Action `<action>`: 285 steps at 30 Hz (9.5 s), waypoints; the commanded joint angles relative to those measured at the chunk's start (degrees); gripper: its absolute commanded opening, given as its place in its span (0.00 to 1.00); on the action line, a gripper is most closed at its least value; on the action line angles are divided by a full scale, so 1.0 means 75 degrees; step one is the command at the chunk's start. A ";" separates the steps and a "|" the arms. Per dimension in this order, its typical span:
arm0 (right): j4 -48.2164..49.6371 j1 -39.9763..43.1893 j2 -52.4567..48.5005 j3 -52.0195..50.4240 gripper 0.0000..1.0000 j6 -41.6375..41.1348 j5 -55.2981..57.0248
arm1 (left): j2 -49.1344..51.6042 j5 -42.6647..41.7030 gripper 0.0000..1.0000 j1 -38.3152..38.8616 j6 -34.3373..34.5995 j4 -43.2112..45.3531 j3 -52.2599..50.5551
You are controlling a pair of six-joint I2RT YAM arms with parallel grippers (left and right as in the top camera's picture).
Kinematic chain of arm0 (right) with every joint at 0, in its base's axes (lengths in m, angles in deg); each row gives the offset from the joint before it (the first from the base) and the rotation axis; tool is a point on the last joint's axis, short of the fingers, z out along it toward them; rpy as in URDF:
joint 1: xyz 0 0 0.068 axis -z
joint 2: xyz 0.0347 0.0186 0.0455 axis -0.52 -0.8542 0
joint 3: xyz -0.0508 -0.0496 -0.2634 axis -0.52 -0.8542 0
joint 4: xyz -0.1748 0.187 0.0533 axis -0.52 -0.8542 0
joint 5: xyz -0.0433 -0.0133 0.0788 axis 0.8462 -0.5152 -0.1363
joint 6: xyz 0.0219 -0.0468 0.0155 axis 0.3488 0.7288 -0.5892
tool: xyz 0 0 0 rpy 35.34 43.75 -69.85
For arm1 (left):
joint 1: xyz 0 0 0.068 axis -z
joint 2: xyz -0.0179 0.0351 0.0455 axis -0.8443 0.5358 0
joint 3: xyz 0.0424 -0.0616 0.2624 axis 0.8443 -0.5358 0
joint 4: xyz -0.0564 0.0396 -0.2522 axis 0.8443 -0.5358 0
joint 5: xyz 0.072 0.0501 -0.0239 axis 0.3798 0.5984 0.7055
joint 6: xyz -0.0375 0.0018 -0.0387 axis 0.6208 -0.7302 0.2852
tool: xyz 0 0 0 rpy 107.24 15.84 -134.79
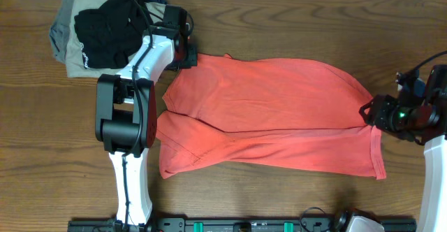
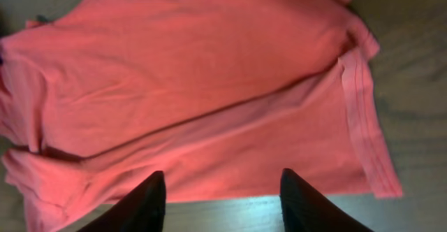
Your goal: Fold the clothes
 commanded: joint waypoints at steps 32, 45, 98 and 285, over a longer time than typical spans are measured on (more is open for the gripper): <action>0.0807 0.0297 -0.6277 0.3722 0.29 -0.0283 0.2474 | 0.0029 0.0009 0.06 0.0003 -0.0044 -0.0239 0.0052; 0.0466 0.0341 -0.7656 0.3719 0.29 -0.0391 0.2445 | 0.0029 0.0009 0.07 0.0003 -0.0044 -0.0326 0.0052; -0.1769 0.0822 -0.7399 0.6988 0.01 -0.0507 0.1839 | -0.2868 -0.0111 0.06 0.0003 -0.0044 -0.1221 0.0143; -0.2294 -0.0714 -0.6114 0.3832 0.79 -0.0527 0.2241 | -0.5045 -0.1763 0.40 -0.1195 0.0420 -0.2031 -0.5861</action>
